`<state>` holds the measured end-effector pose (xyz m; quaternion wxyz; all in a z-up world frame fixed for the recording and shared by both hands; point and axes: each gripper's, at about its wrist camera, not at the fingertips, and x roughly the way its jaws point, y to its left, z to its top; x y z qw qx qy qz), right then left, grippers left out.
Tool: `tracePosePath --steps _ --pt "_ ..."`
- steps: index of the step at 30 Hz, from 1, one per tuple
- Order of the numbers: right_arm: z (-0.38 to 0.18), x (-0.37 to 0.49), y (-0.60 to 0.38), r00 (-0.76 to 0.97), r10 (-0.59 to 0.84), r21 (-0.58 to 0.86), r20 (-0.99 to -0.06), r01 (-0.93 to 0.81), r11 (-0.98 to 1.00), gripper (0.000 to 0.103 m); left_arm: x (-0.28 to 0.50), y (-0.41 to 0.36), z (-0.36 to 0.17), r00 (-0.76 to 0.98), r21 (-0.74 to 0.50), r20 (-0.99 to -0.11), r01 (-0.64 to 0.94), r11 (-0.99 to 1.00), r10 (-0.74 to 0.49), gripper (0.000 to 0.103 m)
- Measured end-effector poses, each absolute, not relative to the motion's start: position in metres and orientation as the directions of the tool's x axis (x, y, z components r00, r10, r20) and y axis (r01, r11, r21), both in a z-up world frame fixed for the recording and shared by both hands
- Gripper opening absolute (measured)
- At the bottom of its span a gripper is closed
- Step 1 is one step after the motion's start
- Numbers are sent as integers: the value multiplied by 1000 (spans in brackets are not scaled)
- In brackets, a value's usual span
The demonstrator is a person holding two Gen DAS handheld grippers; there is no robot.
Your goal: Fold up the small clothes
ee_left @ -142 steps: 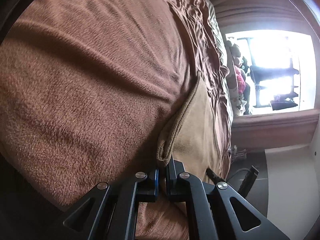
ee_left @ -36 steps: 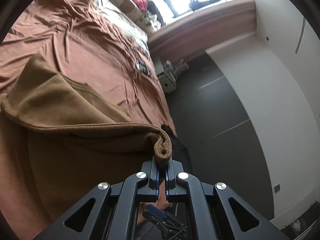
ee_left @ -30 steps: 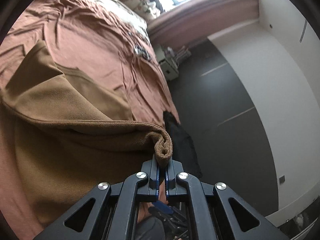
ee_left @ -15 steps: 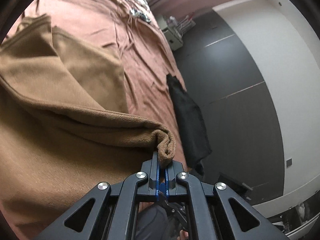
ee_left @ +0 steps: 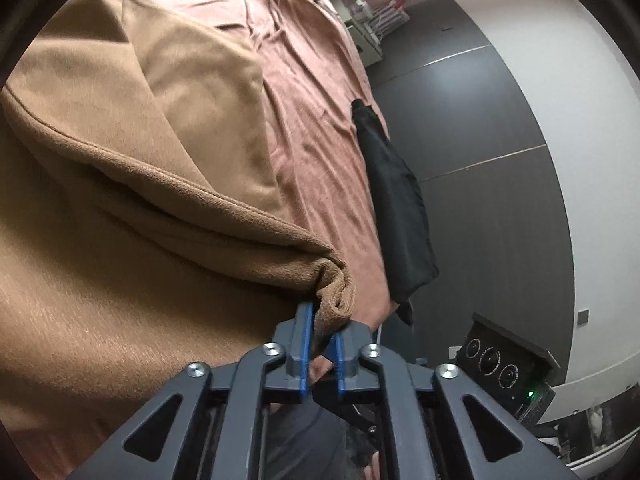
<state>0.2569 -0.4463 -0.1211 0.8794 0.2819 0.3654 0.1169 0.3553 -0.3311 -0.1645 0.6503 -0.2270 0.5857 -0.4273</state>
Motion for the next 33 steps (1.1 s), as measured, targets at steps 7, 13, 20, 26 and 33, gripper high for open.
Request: tracePosePath --steps 7,13,20,26,33 --pt "-125 266 -440 685 416 578 -598 10 816 52 355 -304 -163 -20 -801 -567 244 546 -823 44" --pt "-123 278 -431 677 389 545 -624 20 838 52 358 -263 -164 44 -768 -609 219 603 -792 46" --pt "-116 294 -429 693 345 505 -633 31 863 29 355 -210 -164 123 -711 -667 192 677 -735 46" --pt "-120 299 -433 693 314 485 -649 59 872 3 349 -171 -167 179 -637 -734 156 755 -656 46" --pt "-133 293 -447 688 318 532 -652 117 838 3 340 -147 -185 169 -592 -780 113 798 -603 46"
